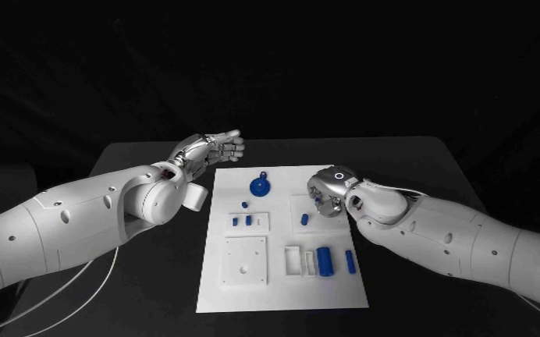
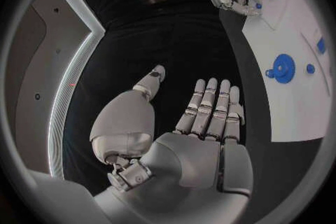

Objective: Assemble the parts on the task board

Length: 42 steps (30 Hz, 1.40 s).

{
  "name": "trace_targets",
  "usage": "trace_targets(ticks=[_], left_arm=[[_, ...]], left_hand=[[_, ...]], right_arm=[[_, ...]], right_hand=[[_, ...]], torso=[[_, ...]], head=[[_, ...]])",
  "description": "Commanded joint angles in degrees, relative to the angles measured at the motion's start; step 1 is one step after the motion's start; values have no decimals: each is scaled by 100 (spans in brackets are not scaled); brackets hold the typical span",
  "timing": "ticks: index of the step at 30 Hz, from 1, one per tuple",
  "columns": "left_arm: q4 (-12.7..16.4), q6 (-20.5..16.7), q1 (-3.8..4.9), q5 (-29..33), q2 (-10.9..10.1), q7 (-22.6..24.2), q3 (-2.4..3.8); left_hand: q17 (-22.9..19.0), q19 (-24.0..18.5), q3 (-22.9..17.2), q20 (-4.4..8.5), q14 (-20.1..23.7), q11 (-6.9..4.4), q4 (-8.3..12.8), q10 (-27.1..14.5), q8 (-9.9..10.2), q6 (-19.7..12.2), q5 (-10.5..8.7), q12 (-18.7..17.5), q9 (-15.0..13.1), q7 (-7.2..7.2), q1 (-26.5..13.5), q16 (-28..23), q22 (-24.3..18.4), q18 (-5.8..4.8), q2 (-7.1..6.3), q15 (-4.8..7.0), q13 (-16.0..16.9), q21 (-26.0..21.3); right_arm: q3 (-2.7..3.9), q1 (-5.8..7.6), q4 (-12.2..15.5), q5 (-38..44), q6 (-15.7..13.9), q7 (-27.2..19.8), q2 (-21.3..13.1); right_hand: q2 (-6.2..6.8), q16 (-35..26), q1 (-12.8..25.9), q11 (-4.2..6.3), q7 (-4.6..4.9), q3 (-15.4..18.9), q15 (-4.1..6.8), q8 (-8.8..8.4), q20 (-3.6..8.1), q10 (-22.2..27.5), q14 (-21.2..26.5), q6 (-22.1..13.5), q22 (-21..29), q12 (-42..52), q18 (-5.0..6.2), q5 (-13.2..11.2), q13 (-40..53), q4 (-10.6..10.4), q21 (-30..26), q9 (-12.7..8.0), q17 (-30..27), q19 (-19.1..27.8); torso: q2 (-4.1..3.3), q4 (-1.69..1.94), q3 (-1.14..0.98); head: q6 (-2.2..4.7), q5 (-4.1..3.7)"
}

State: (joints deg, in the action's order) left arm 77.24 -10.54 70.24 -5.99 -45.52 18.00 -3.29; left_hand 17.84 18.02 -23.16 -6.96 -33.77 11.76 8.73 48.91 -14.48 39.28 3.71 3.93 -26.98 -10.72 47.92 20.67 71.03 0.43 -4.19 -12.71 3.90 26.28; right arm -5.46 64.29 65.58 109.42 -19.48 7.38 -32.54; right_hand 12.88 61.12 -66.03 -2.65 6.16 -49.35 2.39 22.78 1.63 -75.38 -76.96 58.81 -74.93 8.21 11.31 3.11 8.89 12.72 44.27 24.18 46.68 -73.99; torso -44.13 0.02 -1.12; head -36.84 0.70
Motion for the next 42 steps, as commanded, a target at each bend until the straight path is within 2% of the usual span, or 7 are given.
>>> trace_targets(ticks=[1, 6, 31, 35, 42], left_arm=[[23, 99, 11, -34, 1, 48, 5], [25, 99, 11, -36, 2, 54, 5], [6, 89, 11, -36, 13, 64, 6], [-1, 90, 11, -36, 16, 65, 6], [-32, 80, 11, -36, 21, 66, 6]], left_hand=[[12, -12, -10, -35, 20, 70, -3, -5, -12, 6, -29, -5, -7, -160, 52, 9, 13, -37, -6, -51, 7, 8], [14, -11, -9, -38, 19, 78, 0, -5, -13, 6, -29, -6, -7, -161, 56, 10, 16, -35, -6, -56, 7, 8], [32, -4, -2, -61, 2, 113, 25, 12, -14, -7, -29, 1, -8, -203, 80, 20, 38, -13, 17, -79, 10, 3], [33, -3, 0, -62, 2, 115, 27, 13, -14, -10, -29, 1, -8, -206, 81, 20, 39, -11, 18, -80, 10, 3], [35, -2, 3, -65, 2, 118, 34, 13, -12, -16, -29, 0, -7, -211, 85, 20, 43, -6, 18, -82, 10, 1]], right_arm=[[-55, -81, 6, 302, 198, 123, 6], [-57, -86, 30, 348, 134, 157, -9], [-50, -107, 204, 463, -350, 297, -125], [-34, -106, 243, 481, -394, 321, -150], [45, -104, 314, 485, -442, 336, -181]], right_hand=[[8, 31, -61, 7, -1, -48, 148, 17, 61, -37, 134, 39, -145, -11, 369, -19, 2, -10, 35, 9, -6, -66], [11, 50, -85, 22, -17, -99, 162, 31, 66, -74, 132, 85, -142, 4, 369, -20, 30, -15, 69, 17, -7, -69], [118, 163, -165, 100, -87, -356, 237, 76, 127, -257, 123, 249, -129, 73, 369, -31, 222, -102, 245, 84, -15, -103], [129, 169, -174, 102, -89, -366, 240, 78, 131, -260, 124, 252, -129, 74, 369, -31, 233, -106, 255, 90, -16, -104], [147, 180, -190, 106, -93, -382, 243, 81, 137, -266, 124, 258, -128, 76, 369, -31, 255, -123, 272, 103, -18, -105]], torso=[[0, 0, 2], [7, -2, 8], [8, 1, 7], [8, 1, 7], [10, 2, 7]], head=[[-18, -1], [-26, -7], [-18, -22], [-11, -19], [-2, -22]])
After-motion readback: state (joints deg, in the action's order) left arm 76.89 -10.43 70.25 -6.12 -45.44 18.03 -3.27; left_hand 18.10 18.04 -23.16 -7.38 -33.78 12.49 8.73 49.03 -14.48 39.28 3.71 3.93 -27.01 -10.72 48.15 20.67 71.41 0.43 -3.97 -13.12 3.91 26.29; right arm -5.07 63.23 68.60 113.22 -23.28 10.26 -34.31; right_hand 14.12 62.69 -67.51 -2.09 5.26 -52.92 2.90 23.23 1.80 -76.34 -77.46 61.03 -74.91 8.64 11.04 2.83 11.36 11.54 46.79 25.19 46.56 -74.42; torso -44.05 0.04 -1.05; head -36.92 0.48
